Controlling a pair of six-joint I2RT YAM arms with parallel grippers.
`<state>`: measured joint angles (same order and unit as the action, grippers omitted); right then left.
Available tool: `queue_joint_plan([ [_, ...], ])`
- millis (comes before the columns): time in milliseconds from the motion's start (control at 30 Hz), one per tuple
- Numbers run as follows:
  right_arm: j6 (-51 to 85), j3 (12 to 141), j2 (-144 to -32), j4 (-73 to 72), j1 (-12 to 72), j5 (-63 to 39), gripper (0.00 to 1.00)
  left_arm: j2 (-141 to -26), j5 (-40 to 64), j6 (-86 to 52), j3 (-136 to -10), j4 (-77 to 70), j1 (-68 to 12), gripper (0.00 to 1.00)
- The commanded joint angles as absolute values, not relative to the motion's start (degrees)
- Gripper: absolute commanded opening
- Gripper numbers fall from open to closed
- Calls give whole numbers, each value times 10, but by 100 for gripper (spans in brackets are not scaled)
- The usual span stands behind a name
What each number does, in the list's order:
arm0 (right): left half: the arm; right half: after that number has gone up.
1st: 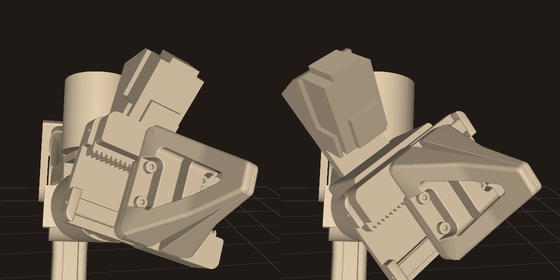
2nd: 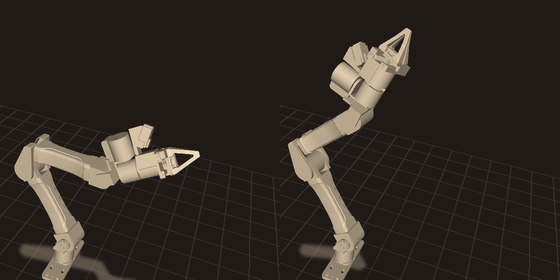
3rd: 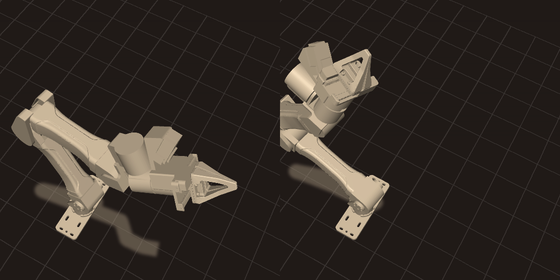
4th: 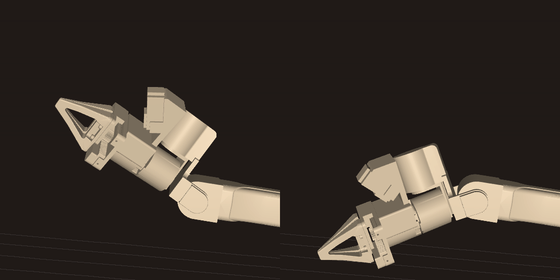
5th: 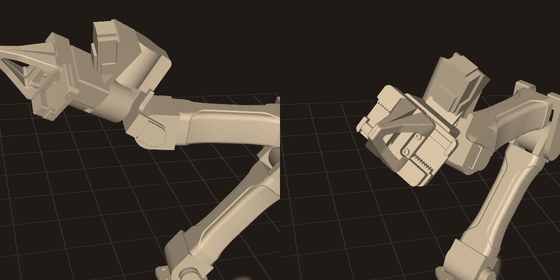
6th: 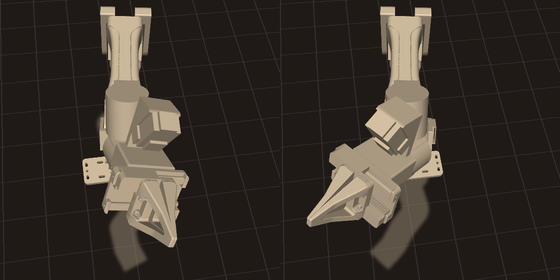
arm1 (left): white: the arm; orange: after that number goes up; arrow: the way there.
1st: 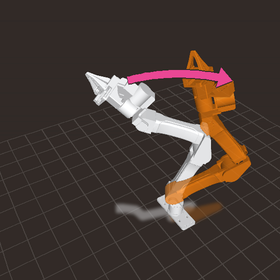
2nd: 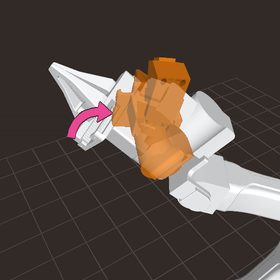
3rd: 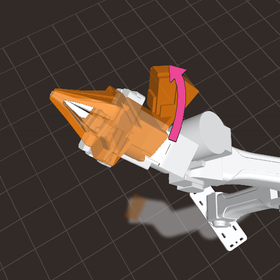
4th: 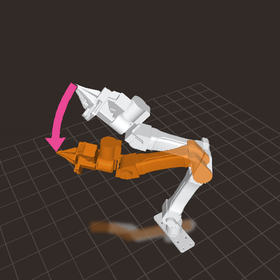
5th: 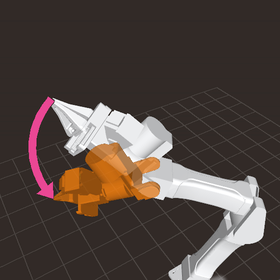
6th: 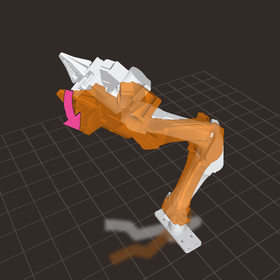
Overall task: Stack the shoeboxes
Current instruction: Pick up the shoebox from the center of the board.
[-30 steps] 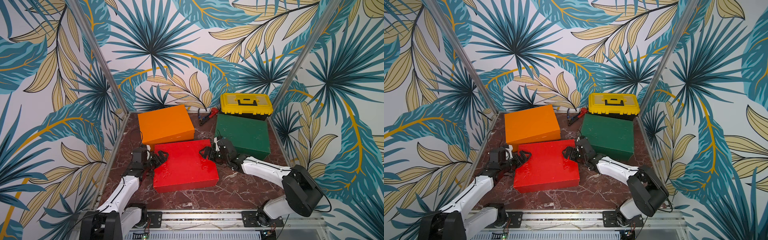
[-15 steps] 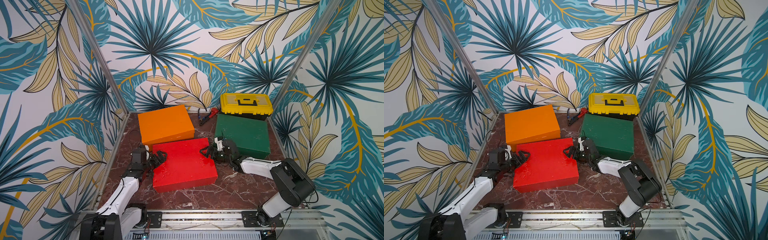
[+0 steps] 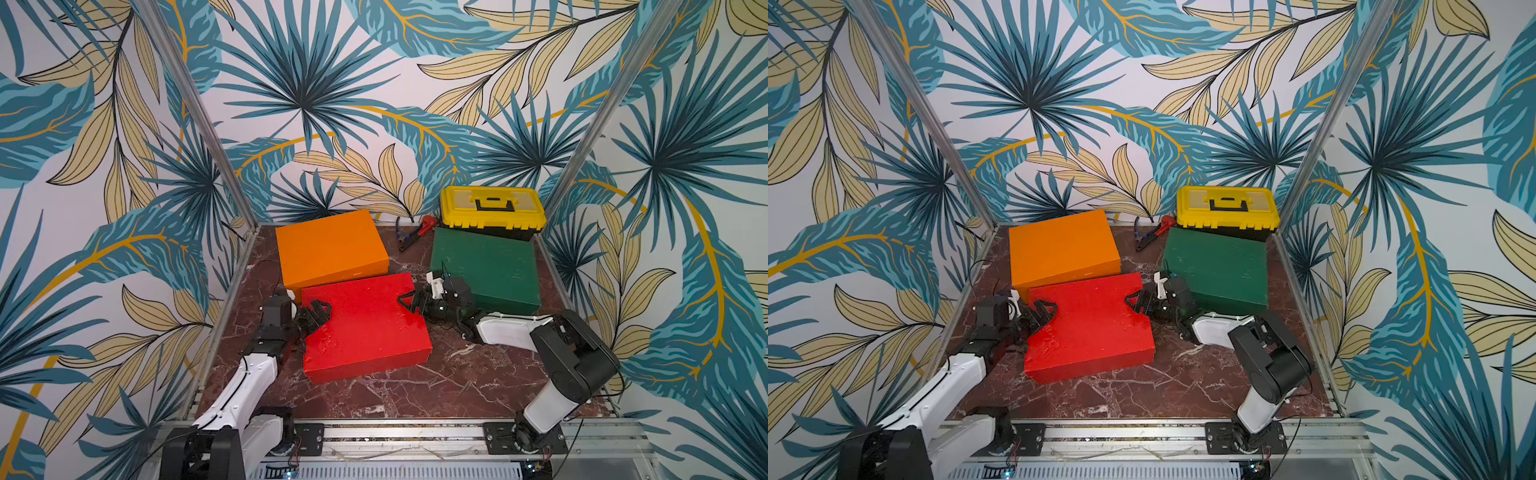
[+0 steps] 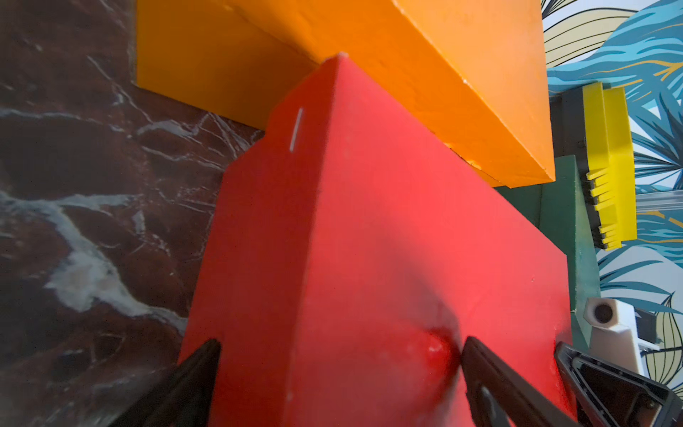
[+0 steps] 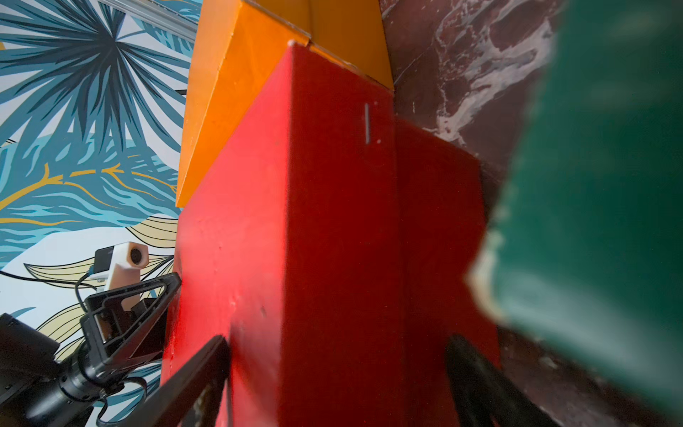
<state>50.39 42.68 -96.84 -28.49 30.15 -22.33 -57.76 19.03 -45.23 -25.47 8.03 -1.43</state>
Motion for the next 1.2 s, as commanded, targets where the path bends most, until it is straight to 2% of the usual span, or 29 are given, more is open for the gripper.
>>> queue_joint_plan([
  [0, 536, 436, -999, -213, 373, -267, 86, -568, 366, -485, -228, 116, -47, 100],
  [467, 542, 487, -970, -178, 405, -268, 86, -531, 390, -508, -255, 120, -60, 100],
  [1167, 536, 555, -936, -116, 445, -252, 86, -483, 361, -514, -369, 229, -93, 100],
])
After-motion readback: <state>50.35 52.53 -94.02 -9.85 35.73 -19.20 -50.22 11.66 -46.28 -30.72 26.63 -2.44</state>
